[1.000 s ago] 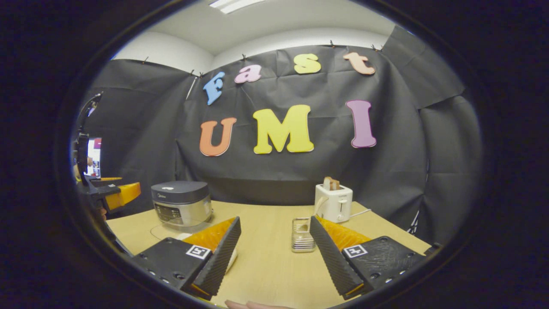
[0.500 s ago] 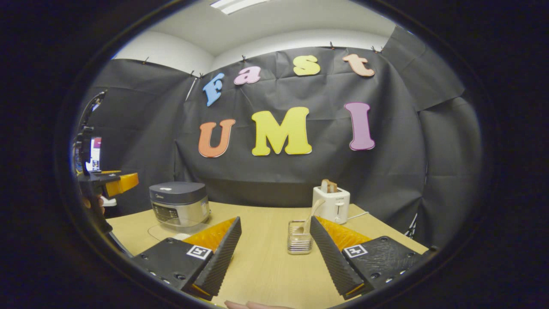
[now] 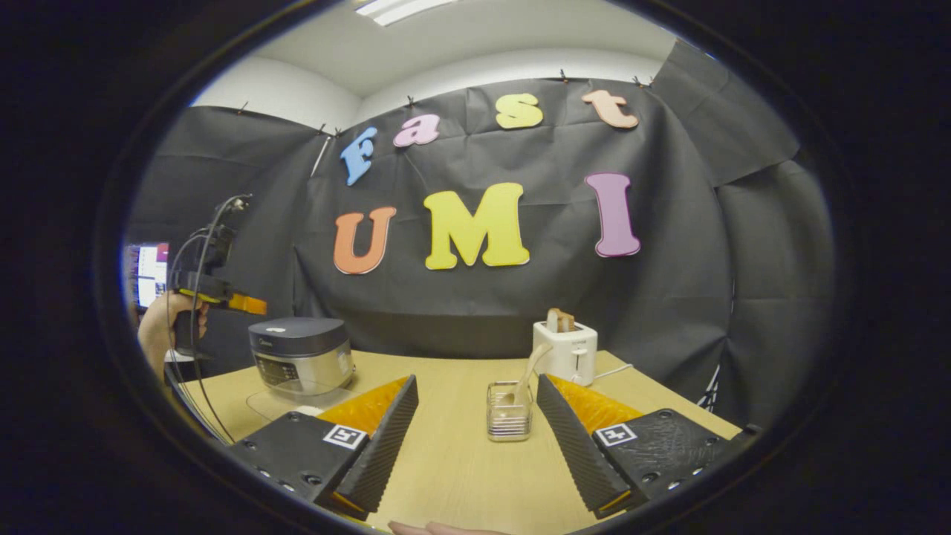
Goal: Close the left gripper, press the button to open the rice cooker; take a wooden spoon from the chopstick holder with the right hand, scoop a spoonful of rice and pour it into the rice cooker, then put the wooden spoon back into the chopstick holder.
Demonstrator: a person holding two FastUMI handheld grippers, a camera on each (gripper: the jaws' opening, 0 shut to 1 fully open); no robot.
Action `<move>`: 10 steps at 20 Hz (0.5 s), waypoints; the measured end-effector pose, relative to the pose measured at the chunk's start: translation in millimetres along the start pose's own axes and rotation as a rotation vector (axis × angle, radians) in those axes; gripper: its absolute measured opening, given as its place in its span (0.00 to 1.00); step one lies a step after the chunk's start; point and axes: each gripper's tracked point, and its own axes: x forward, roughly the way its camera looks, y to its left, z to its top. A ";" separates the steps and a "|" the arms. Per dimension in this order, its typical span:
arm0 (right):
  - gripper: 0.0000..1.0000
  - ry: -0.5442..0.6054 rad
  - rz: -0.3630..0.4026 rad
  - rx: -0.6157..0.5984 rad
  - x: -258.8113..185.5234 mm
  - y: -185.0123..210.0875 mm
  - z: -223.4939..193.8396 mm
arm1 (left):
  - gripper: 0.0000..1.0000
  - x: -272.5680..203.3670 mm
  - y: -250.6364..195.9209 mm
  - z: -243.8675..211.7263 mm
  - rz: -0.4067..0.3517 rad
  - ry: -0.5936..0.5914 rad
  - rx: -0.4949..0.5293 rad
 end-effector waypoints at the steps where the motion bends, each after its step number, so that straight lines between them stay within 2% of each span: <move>1: 0.95 0.001 -0.001 0.002 1.4 -1.8 0.0 | 0.10 10.6 5.8 -2.7 0.009 0.025 -0.012; 2: 0.96 0.002 -0.004 0.005 1.9 -3.3 -1.3 | 0.03 17.9 6.1 -3.0 0.003 0.051 -0.022; 6: 0.96 0.011 -0.010 0.021 6.8 -10.2 -3.6 | 0.03 39.9 5.4 -22.1 0.003 0.138 -0.021; 10: 0.95 0.020 -0.007 0.033 8.8 -13.5 -4.9 | 0.03 40.0 6.8 -27.3 -0.013 0.160 0.015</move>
